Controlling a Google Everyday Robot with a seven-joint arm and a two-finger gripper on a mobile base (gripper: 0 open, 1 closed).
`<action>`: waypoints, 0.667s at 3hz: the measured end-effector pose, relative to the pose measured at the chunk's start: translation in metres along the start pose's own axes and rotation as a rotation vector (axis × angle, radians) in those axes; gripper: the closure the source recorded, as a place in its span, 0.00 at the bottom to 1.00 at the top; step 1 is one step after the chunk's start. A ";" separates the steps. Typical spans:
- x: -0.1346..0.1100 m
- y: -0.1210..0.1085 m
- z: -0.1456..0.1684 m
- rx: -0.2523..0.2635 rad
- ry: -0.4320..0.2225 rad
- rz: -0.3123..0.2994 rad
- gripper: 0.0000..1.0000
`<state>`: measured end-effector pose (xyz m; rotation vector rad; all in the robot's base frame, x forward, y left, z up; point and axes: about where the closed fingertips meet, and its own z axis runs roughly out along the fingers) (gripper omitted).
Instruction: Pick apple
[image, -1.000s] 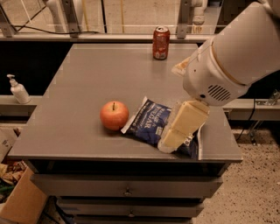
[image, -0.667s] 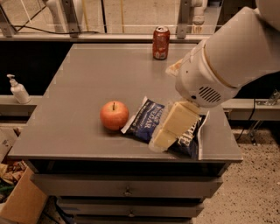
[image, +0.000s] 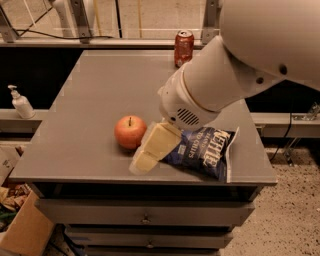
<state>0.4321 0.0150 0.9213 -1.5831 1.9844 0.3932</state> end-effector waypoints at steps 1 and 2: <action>-0.007 0.001 0.039 -0.012 -0.013 0.000 0.00; -0.010 -0.011 0.067 -0.003 -0.031 -0.006 0.00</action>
Offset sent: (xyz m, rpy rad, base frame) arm 0.0547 0.0591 -0.0746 0.0508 -0.0227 0.0077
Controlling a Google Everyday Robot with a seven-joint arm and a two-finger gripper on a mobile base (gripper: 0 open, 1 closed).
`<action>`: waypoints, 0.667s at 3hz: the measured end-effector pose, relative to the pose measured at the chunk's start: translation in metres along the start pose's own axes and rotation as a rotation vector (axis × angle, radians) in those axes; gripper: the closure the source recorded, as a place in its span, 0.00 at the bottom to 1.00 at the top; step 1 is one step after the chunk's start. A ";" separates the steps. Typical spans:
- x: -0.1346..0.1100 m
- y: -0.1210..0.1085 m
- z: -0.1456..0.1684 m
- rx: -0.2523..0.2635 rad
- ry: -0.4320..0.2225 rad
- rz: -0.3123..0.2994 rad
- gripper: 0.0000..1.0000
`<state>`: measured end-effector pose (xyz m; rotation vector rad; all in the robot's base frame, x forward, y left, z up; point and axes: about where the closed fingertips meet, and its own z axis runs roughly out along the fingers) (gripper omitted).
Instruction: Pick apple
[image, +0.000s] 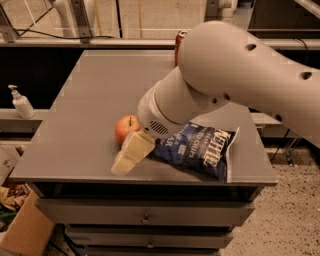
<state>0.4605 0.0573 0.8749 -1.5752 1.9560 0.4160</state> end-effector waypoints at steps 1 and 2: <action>0.001 -0.019 0.018 0.020 -0.018 -0.006 0.00; 0.004 -0.032 0.034 0.023 -0.027 0.005 0.00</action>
Offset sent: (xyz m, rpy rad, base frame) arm 0.0595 0.0121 -0.0437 0.0405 -0.0092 -0.0310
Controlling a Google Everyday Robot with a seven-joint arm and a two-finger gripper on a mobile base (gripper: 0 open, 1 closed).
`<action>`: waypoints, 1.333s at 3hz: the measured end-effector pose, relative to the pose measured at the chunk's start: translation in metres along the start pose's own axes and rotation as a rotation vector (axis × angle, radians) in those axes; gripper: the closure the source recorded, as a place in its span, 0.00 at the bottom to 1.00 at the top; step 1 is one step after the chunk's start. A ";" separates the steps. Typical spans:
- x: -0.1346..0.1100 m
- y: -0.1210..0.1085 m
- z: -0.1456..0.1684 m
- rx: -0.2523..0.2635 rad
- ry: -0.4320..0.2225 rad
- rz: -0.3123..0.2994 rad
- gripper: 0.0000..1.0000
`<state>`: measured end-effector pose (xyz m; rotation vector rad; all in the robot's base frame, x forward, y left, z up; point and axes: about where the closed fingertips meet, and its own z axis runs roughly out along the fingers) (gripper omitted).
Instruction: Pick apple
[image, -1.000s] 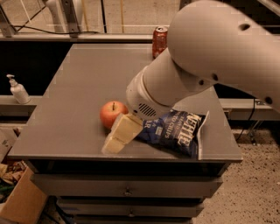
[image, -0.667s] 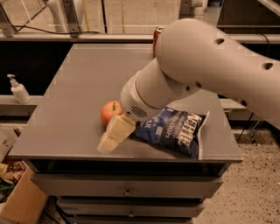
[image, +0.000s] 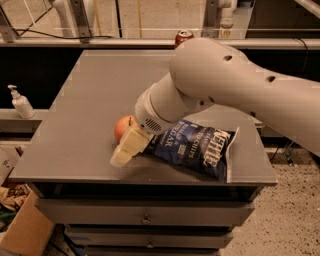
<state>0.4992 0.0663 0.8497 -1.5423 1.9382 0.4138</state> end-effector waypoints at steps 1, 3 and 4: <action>0.001 -0.002 0.013 -0.012 -0.006 0.011 0.18; 0.005 -0.007 0.021 -0.024 -0.027 0.047 0.64; -0.006 -0.013 0.014 -0.061 -0.098 0.103 0.88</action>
Offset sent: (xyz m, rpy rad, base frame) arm 0.0149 0.0055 -0.0285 0.0367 0.0421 -0.0225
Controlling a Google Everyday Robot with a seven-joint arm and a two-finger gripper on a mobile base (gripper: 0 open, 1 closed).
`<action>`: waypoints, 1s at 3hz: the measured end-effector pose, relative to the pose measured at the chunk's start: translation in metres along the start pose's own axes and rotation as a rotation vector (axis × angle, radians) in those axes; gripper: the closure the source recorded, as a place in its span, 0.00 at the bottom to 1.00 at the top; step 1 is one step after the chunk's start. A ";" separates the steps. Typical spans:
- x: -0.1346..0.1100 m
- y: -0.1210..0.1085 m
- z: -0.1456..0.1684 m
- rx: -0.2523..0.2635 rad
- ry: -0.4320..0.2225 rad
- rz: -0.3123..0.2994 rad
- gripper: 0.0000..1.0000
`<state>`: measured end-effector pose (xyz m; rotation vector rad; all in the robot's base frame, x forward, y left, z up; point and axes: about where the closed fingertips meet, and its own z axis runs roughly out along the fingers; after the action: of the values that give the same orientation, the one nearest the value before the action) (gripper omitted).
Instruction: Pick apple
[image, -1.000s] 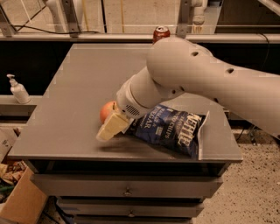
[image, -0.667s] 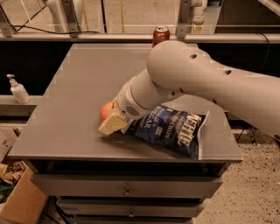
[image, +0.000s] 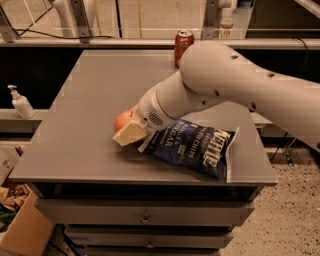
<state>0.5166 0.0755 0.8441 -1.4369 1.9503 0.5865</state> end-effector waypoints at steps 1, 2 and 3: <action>-0.032 -0.007 -0.014 -0.064 -0.137 0.052 1.00; -0.073 -0.010 -0.038 -0.102 -0.273 0.060 1.00; -0.101 -0.009 -0.064 -0.119 -0.377 0.047 1.00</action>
Offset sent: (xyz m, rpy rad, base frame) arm 0.0242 0.0254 0.1384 0.4711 0.0074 0.0622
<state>0.5311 0.0968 0.9610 -1.2455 1.6755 0.9357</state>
